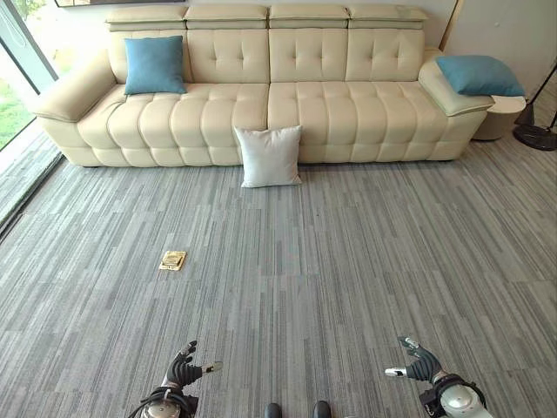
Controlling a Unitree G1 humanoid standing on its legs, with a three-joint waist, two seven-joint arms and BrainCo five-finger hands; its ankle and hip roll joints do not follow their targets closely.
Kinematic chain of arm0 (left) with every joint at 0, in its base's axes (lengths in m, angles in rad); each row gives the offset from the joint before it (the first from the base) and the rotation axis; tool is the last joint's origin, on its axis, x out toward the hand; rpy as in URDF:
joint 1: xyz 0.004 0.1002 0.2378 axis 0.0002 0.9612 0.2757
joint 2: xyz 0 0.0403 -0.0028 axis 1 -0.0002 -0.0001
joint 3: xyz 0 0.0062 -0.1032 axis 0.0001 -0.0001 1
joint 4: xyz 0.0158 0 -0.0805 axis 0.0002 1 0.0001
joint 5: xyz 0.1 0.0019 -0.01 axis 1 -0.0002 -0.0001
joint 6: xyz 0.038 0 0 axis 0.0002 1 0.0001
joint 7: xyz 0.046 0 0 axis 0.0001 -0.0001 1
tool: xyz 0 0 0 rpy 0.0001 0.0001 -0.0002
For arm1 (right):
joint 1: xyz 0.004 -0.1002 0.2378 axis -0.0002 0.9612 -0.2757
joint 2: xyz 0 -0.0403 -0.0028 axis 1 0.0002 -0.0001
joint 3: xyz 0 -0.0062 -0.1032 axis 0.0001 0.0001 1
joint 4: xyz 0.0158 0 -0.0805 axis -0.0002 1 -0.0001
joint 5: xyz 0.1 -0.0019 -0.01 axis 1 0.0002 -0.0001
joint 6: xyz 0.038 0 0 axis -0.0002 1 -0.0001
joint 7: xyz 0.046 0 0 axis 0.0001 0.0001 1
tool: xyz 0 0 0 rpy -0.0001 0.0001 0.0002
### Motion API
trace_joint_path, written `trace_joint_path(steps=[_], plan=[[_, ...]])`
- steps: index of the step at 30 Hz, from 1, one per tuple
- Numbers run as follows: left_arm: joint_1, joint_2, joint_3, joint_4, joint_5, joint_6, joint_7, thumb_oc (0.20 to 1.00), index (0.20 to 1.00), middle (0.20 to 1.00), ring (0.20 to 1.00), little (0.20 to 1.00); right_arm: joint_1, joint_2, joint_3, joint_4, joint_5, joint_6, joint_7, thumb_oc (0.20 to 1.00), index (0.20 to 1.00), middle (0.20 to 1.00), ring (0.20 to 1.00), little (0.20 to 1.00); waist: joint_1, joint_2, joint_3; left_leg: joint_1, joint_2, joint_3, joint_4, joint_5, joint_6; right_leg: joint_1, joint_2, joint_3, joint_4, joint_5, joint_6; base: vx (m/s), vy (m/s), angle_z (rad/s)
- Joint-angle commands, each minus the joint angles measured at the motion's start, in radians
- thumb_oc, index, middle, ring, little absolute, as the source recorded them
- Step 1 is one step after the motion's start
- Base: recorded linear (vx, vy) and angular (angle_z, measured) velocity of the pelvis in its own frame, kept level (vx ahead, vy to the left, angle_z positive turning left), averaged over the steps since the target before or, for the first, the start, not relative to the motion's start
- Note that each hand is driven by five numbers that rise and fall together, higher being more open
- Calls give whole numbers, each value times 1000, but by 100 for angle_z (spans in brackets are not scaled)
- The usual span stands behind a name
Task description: Pick up all the scattered cushions and arrange them neatly on the sofa.
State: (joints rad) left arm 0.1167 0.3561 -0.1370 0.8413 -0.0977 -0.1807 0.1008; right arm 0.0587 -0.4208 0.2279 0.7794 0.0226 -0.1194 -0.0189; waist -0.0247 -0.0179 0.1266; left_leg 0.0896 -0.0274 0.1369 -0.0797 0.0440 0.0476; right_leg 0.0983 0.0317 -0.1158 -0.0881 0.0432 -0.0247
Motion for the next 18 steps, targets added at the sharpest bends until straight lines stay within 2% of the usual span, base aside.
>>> trace_joint_path(steps=[1,6,11,13,15,17,18], plan=[[-23,37,37,-15,2,-30,19,1000,1000,1000,1000,1000,-16,-3,-11,-3,65,-17,-13,1000,1000,1000,1000,1000,-17,-42,-23,31,60,-36,-8,-93,-92,21,-104,15,1,-78,141,26,8,4],[-27,21,45,-31,-19,-25,32,1000,1000,1000,1000,1000,-24,5,-18,-6,76,-14,-25,1000,1000,1000,1000,1000,-13,-45,-16,29,51,-33,-3,-100,-84,23,-109,17,1,-78,144,67,28,2],[-43,32,45,-102,-57,-33,41,1000,1000,1000,1000,1000,-53,1,-24,-24,79,-7,-41,1000,1000,1000,1000,1000,2,-62,1,-78,21,-29,135,-154,-61,-27,-144,18,63,-86,159,42,129,0],[-56,36,40,-118,-71,-37,41,1000,1000,1000,1000,1000,-80,3,-18,-24,69,0,-49,1000,1000,1000,1000,1000,11,-63,13,-111,6,-19,177,-178,-46,-77,-170,23,136,-79,187,63,287,-18],[-63,41,33,-144,-70,-34,31,1000,1000,1000,1000,1000,-101,7,-6,-45,57,4,-43,1000,1000,1000,1000,1000,10,-54,32,-102,-15,-26,171,-193,-15,-168,-194,38,313,-29,220,112,312,-30],[-76,34,22,-130,-60,-31,29,1000,1000,1000,1000,1000,-102,9,7,-77,49,2,-37,1000,1000,1000,1000,1000,-7,-32,55,-41,-26,-56,147,-213,-2,-256,-173,49,425,-30,204,285,226,19],[-76,30,19,-129,-63,-32,29,1000,1000,1000,1000,1000,-101,3,13,-91,49,1,-37,1000,1000,1000,1000,1000,-15,-24,64,-6,-32,-65,128,-222,0,-292,-163,30,400,-38,191,415,75,47]])
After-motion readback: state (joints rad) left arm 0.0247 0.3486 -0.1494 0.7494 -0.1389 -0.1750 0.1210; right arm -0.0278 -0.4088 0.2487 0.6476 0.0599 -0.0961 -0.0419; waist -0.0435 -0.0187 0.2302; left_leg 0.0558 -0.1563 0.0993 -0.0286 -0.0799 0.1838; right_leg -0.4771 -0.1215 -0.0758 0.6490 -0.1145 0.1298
